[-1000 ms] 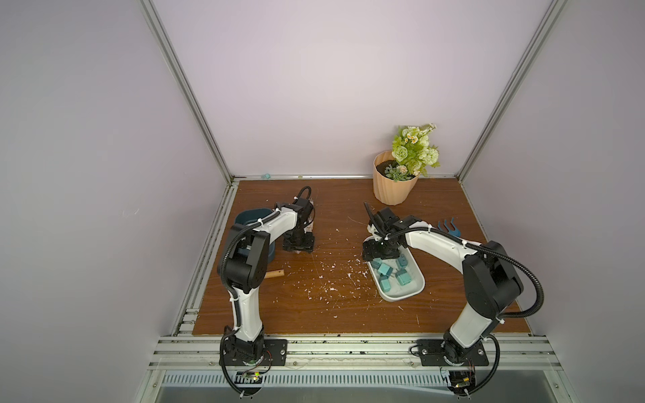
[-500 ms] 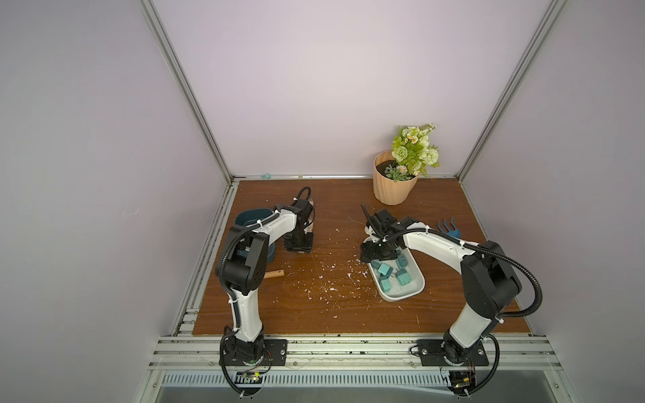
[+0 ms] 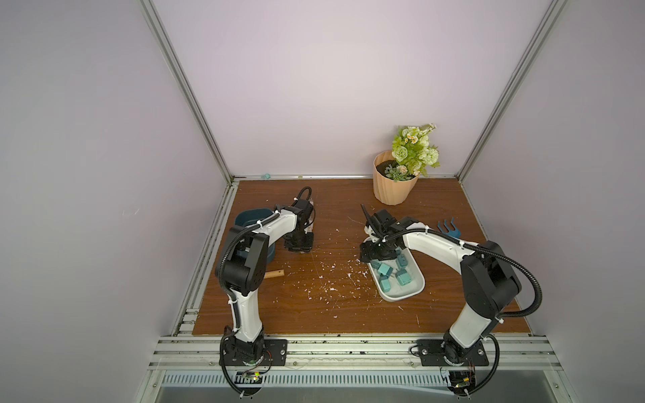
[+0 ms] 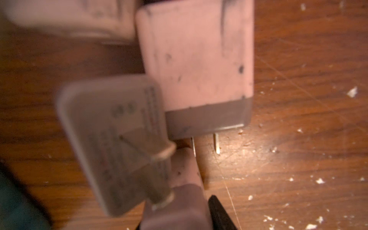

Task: Place the plugs by color into the storage box
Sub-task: Pick up the plug from the center of the board, then place the plug in the storage box.

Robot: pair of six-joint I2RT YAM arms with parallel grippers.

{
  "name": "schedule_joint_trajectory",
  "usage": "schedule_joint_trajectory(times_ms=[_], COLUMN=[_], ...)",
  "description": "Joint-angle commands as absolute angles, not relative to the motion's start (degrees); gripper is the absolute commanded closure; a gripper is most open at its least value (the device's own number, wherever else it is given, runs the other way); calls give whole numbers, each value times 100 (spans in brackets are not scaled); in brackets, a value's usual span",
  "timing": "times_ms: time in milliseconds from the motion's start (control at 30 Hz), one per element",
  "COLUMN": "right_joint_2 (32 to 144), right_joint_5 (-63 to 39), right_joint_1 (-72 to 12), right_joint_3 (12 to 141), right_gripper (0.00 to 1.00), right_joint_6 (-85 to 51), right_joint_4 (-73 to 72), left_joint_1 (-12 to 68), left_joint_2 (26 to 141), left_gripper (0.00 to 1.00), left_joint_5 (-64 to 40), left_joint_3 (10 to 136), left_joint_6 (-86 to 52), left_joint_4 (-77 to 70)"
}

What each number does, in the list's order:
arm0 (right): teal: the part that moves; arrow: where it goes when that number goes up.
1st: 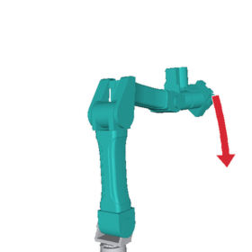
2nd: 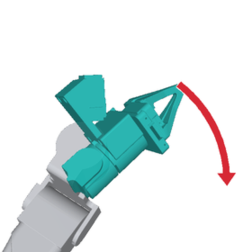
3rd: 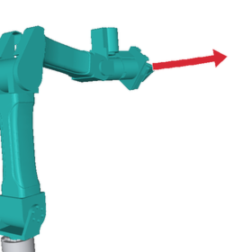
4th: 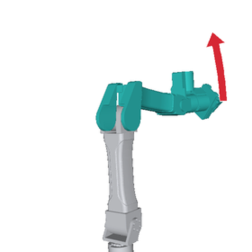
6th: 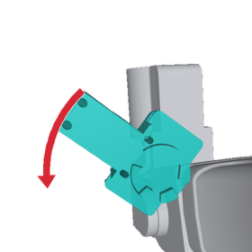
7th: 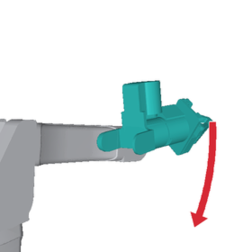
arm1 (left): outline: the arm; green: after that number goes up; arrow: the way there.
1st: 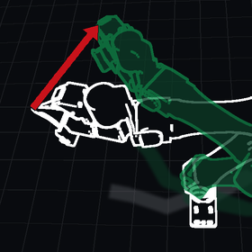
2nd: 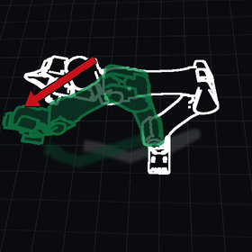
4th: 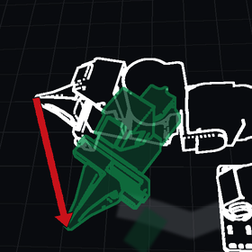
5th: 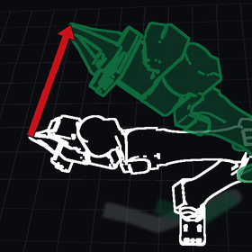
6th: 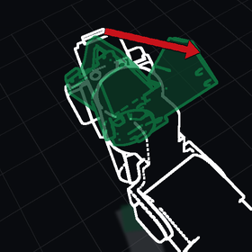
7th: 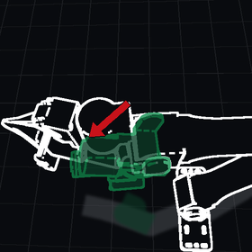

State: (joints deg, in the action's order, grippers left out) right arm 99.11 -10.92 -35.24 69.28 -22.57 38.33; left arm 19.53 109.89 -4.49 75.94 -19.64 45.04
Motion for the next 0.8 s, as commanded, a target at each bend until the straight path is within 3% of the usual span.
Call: schedule_joint_trajectory(times_ms=[0, 467, 767], right_joint_2=[9914, 10003, 10040], right_joint_5=[-1110, -1117, -1150], right_joint_1=[-3568, -3592, -3610], right_joint_3=[6947, 6994, 6915], right_gripper=[20, 20, 21], right_joint_6=[-2322, -2348, -2370], right_joint_4=[3777, 3739, 3654], left_joint_1=[2030, 1952, 700], left_joint_2=[10847, 10389, 9761], left_gripper=[67, 67, 66], left_joint_5=[-427, -538, -715], left_joint_3=[7741, 8149, 7982], left_joint_6=[-2062, -1992, -1746], left_joint_4=[4604, 5265, 5500])
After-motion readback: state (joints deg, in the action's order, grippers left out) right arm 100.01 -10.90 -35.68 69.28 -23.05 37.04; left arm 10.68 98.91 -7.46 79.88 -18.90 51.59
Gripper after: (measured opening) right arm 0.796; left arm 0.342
